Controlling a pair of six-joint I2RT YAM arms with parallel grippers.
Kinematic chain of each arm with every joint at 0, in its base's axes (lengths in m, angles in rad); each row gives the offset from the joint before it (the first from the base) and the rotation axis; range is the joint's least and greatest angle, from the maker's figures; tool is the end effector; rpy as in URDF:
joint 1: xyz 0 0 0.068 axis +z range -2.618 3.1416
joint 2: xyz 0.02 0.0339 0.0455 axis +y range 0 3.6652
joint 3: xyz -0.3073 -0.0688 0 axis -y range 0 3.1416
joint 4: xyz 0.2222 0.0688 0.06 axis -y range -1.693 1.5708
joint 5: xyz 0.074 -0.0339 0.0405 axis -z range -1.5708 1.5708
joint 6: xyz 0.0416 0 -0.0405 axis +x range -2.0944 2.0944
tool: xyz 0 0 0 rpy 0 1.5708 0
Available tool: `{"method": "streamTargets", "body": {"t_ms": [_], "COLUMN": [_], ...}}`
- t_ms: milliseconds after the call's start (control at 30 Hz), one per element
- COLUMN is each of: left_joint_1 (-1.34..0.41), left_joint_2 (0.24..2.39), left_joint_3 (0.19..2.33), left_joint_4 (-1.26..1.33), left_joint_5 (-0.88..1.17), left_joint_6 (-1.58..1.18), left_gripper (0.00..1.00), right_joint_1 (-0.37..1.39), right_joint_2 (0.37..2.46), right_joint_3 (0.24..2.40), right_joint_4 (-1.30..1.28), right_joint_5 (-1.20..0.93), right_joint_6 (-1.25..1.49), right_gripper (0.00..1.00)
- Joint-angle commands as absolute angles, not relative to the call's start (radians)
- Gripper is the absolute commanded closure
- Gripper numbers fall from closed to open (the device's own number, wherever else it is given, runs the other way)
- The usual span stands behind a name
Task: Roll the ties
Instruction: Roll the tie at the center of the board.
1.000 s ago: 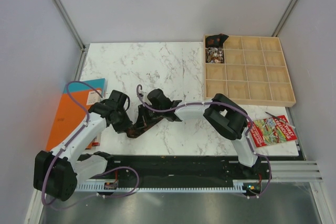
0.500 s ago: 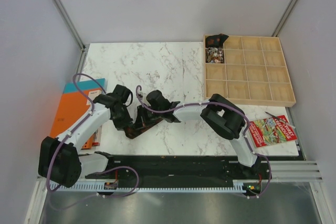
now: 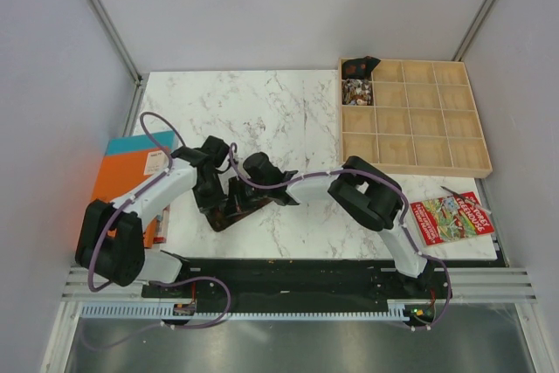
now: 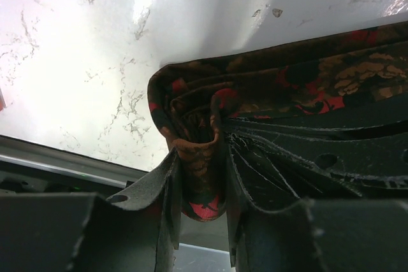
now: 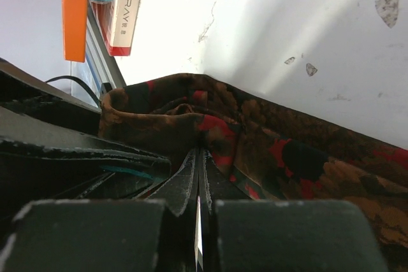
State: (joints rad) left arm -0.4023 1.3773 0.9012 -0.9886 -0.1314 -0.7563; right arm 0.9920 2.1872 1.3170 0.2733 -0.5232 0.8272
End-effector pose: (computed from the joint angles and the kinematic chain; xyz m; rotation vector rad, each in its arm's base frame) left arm 0.1844 -0.0725 0.2520 -0.5350 2.9317 0.0775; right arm 0.2439 0.4113 0.1712 -0.5652 2.4897 1.4719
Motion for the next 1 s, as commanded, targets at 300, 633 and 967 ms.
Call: {"method": "streamTargets", "body": {"t_ms": [300,633,967], "left_joint_1": [-0.469,-0.511,-0.581], "left_joint_2": [1.539,1.592,1.621], "left_joint_3": [1.002,1.020,1.066], "left_joint_4": [-0.890,-0.888,-0.888], "left_joint_5": [-0.173,-0.190,-0.218], "left_joint_6": [-0.756,-0.768,-0.782], "left_gripper": [0.83,0.84,0.56], "right_joint_1": [0.953,0.858,0.727], "right_joint_2": [2.152,2.036,1.898], "right_joint_3": [1.309,1.240,1.120], "right_joint_4": [0.233,0.127,0.029], "right_joint_5": [-0.545,-0.541,-0.517], "right_joint_6": [0.787,0.712,0.627], "right_gripper": [0.97,0.74,0.71]}}
